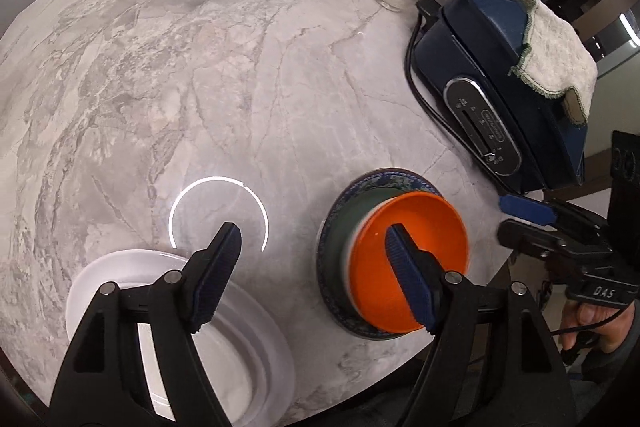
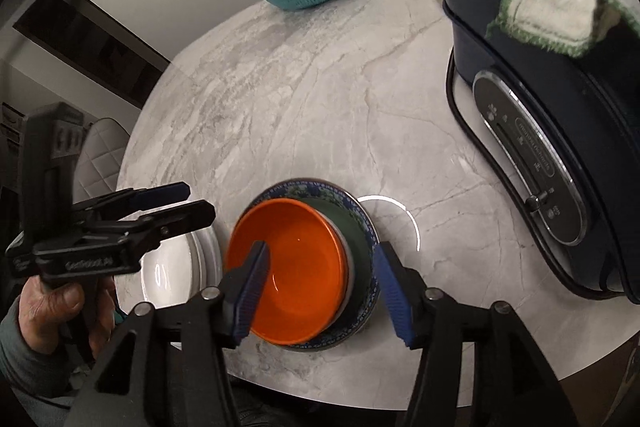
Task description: Organize plates and bowls
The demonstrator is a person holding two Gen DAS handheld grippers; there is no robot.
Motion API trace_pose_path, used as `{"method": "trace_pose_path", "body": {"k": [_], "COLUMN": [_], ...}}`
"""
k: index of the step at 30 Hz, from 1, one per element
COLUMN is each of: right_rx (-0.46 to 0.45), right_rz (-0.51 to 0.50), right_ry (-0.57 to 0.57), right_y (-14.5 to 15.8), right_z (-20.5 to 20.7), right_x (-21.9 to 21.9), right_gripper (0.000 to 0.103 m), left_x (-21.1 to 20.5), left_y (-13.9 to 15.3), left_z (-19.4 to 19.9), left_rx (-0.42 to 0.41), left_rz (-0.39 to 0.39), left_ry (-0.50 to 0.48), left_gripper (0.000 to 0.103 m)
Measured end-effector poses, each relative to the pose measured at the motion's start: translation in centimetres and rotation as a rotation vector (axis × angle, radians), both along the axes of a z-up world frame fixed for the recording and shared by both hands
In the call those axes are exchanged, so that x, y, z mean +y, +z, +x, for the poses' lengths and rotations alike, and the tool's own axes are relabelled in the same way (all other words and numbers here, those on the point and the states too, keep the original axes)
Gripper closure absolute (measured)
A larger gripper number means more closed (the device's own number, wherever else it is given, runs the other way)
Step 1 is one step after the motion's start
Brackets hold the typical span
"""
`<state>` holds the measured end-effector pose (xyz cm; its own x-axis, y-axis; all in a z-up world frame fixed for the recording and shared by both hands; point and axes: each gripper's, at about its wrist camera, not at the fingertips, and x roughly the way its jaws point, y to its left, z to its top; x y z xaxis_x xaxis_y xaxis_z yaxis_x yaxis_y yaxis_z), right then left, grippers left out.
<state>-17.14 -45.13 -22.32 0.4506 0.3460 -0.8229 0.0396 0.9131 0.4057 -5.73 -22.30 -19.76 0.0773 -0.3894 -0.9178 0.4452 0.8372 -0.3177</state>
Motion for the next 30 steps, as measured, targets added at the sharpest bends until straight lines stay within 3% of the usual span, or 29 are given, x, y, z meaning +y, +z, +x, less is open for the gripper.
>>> {"method": "trace_pose_path", "body": {"k": [3, 6, 9, 17, 30], "right_rx": [-0.042, 0.014, 0.061, 0.111, 0.172], "right_rz": [0.010, 0.074, 0.157, 0.202, 0.250], "right_ry": [-0.015, -0.073, -0.120, -0.140, -0.118], "right_y": [0.2, -1.6, -3.7, -6.2, -8.8], "right_z": [-1.6, -2.7, -3.3, -2.9, -1.7], "right_x": [-1.3, -3.0, -3.9, -3.6, -3.5], "right_gripper": [0.045, 0.046, 0.054, 0.061, 0.066], "left_x": [1.8, 2.3, 2.2, 0.1, -1.4], "left_y": [-0.4, -1.4, -3.0, -5.5, -8.3], "left_z": [1.2, 1.9, 2.1, 0.9, 1.7], "left_rx": [-0.004, 0.012, 0.060, 0.104, 0.132], "left_rz": [0.030, 0.078, 0.089, 0.065, 0.082], "left_ry": [-0.005, -0.067, -0.133, -0.278, -0.300], "left_gripper": [0.030, 0.032, 0.032, 0.032, 0.032]}}
